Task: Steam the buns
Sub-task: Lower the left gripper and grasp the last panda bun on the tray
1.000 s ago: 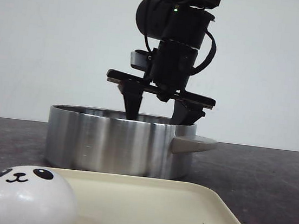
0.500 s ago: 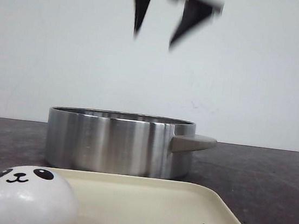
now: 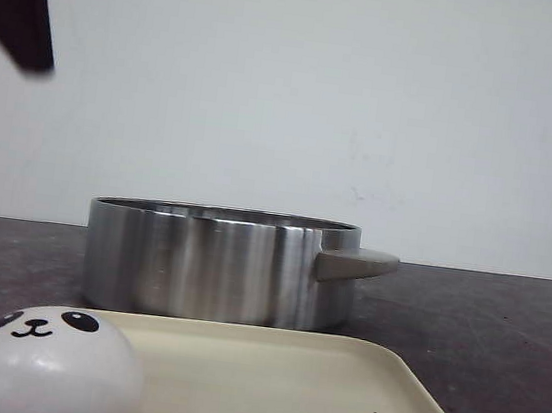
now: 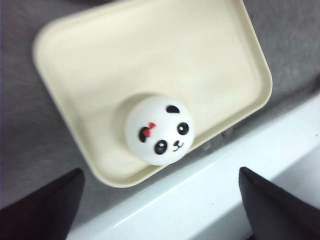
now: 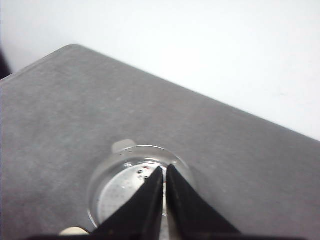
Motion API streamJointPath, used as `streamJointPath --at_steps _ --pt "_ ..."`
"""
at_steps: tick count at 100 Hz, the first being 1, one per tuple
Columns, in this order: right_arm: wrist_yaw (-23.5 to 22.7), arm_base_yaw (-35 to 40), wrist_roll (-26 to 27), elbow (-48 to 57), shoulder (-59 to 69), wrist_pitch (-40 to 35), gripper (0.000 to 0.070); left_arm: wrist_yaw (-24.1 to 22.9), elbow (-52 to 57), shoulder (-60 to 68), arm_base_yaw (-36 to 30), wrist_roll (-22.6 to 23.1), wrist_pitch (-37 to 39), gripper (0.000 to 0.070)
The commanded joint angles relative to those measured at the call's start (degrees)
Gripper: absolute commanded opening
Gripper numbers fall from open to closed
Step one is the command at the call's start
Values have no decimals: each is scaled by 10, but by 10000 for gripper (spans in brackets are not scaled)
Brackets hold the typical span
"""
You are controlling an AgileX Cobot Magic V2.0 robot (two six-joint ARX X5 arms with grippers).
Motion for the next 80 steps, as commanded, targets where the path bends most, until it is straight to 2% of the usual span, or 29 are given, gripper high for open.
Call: streamJointPath --at_steps 1,23,46,68,73,80 --pt "10 10 4 13 0 -16 0 -3 -4 12 -16 -33 26 596" --pt "37 15 35 13 -31 -76 0 -16 -7 77 -42 -45 72 596" --pt "41 16 35 13 -37 -78 0 -19 -7 178 -63 -45 77 596" --pt "41 17 36 13 -37 -79 0 -21 -7 242 -67 -44 119 583" --pt "41 20 36 13 -37 -80 0 -21 -7 250 -67 -44 127 515" --pt "44 24 36 13 -37 -85 0 -22 -7 257 -67 -42 131 308"
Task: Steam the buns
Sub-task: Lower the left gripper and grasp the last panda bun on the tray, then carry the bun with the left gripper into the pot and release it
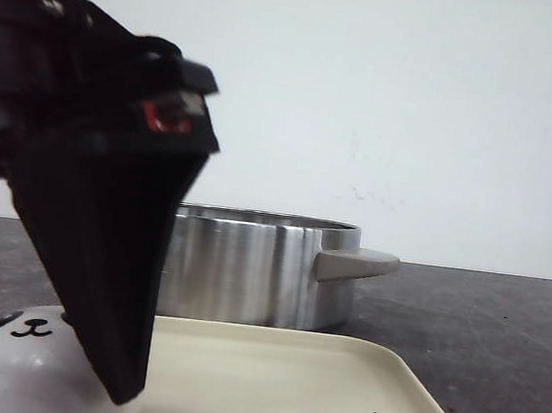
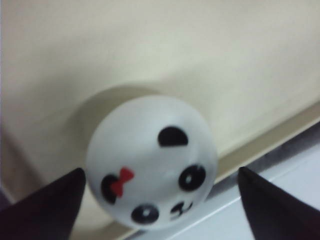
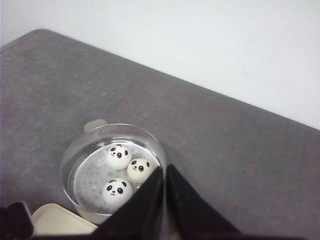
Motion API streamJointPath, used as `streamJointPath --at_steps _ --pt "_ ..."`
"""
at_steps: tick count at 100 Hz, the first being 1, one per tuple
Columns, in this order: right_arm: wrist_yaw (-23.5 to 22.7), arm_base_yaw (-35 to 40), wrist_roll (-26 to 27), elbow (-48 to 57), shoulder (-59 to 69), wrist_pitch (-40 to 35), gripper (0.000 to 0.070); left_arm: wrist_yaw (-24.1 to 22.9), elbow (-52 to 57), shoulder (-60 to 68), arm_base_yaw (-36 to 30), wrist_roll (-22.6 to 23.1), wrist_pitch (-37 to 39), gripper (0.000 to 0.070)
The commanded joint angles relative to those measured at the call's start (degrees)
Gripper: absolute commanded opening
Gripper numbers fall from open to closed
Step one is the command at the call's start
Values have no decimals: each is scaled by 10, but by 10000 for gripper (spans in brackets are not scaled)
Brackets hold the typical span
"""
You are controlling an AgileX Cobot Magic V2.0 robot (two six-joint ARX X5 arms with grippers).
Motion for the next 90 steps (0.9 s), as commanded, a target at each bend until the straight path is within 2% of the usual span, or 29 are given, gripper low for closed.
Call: streamJointPath --at_steps 1,3,4,8,26,41,59,81,90 --pt "6 11 8 13 5 -1 0 -4 5 12 -6 -1 3 271" --pt "9 13 8 13 5 -3 0 -4 5 12 -6 1 3 197" --pt "9 13 8 13 5 -4 0 -5 5 12 -6 3 3 134" --pt "11 15 8 13 5 -7 0 -5 5 12 -6 12 4 1" --pt "13 16 8 13 5 -14 0 -1 20 -3 -6 28 0 9" --pt "15 16 8 13 5 -19 0 3 81 -51 -6 32 -2 9" --pt "23 16 8 13 5 -22 0 -4 209 -68 22 145 -7 9" --pt "23 16 8 13 5 -22 0 -3 353 22 140 236 -76 9" --pt "23 16 8 12 5 -22 0 -2 386 72 183 258 -94 9"
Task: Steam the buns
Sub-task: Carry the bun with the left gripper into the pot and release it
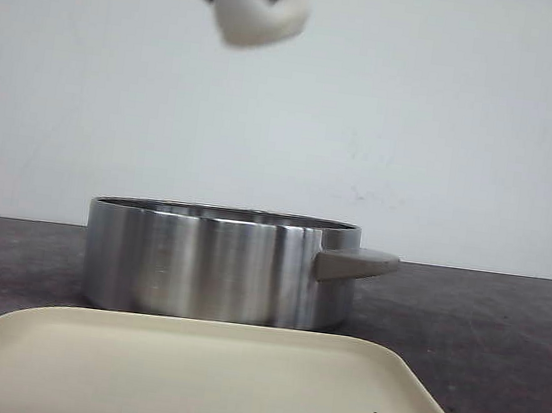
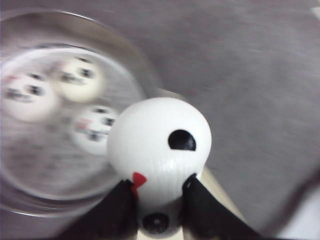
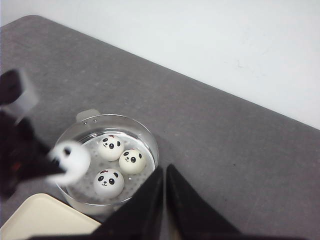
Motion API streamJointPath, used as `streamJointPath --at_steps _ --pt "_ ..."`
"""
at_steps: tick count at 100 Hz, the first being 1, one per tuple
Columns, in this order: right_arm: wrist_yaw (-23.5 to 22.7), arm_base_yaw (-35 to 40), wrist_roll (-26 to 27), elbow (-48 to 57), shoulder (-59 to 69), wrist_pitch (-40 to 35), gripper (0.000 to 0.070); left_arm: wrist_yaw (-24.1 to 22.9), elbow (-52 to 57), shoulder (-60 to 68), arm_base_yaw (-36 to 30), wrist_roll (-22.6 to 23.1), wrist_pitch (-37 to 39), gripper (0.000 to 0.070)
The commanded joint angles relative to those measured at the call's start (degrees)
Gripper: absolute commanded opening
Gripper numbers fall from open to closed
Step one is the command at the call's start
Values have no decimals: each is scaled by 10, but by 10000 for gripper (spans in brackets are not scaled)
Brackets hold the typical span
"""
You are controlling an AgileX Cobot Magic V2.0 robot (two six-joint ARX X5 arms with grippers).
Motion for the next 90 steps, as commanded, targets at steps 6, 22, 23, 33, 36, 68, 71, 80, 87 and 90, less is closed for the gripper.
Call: streamJointPath --at_steps 6,22,23,33,36,68,71,80,87,90 --pt "4 7 8 12 5 2 0 2 35 68 38 54 -12 9" --pt "7 7 8 12 5 -9 0 0 47 153 75 70 -16 9" --pt "7 7 8 12 5 -9 0 0 47 158 76 71 -15 9" --pt "10 7 8 12 5 -15 0 -6 47 203 88 80 -10 10" --pt "13 7 8 12 5 -16 0 -10 47 216 90 80 -6 10" --pt "18 7 32 12 5 -52 0 -20 47 288 101 78 17 234" --pt "18 7 35 12 5 -54 0 -20 47 288 101 77 16 312" --pt "17 7 38 12 5 -54 0 -20 48 288 101 76 16 468" --pt "17 7 38 12 5 -54 0 -20 53 287 101 75 7 486" --pt "17 7 38 12 5 -54 0 -20 56 287 101 75 -1 486"
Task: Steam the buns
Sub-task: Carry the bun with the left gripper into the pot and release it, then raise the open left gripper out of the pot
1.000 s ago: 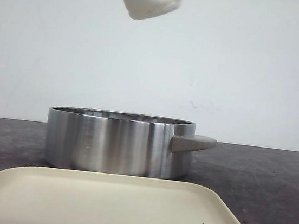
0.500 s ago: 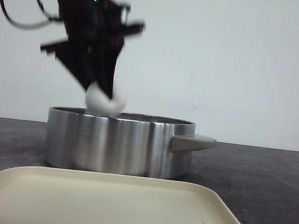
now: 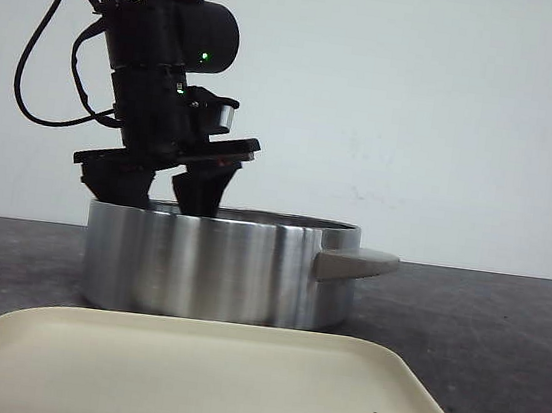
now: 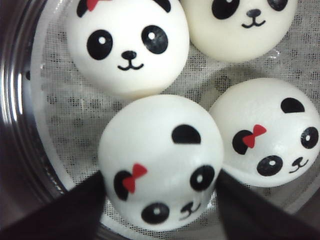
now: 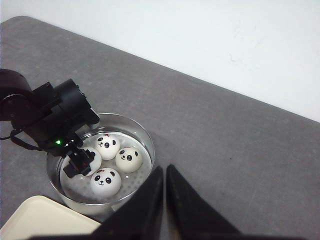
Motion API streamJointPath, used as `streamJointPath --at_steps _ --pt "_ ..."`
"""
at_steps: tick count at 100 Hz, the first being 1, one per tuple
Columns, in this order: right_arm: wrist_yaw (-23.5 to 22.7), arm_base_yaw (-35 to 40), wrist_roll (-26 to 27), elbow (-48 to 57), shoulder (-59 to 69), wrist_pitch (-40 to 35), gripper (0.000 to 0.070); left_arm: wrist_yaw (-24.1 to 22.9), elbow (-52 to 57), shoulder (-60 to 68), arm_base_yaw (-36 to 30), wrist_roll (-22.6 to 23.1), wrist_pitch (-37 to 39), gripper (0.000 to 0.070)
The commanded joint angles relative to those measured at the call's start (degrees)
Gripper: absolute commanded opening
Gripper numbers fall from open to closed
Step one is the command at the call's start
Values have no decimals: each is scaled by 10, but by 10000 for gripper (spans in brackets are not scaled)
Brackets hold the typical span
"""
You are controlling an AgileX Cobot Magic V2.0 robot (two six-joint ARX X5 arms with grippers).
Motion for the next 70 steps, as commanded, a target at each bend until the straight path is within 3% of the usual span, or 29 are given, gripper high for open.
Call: streamJointPath --at_steps 1,13,21,27,45,51,64,70 --pt "3 7 10 12 5 -38 0 -1 21 9 -3 1 -10 486" --pt "3 7 10 12 5 -35 0 -2 47 9 -2 1 -41 491" --pt "3 7 10 12 5 -31 0 -8 72 6 -2 0 -62 561" --pt "9 7 10 12 5 -28 0 -13 95 0 -3 -13 -75 567" --pt "102 22 10 -18 -6 -1 7 -17 107 -95 -10 -74 -15 546" --pt "122 36 10 -53 -24 25 7 -37 106 -141 -23 -84 11 450" --pt "137 66 10 -174 -98 108 7 -101 103 -241 -63 -83 45 20" --pt "136 78 10 -243 -141 157 7 -127 99 -284 -83 -83 50 0"
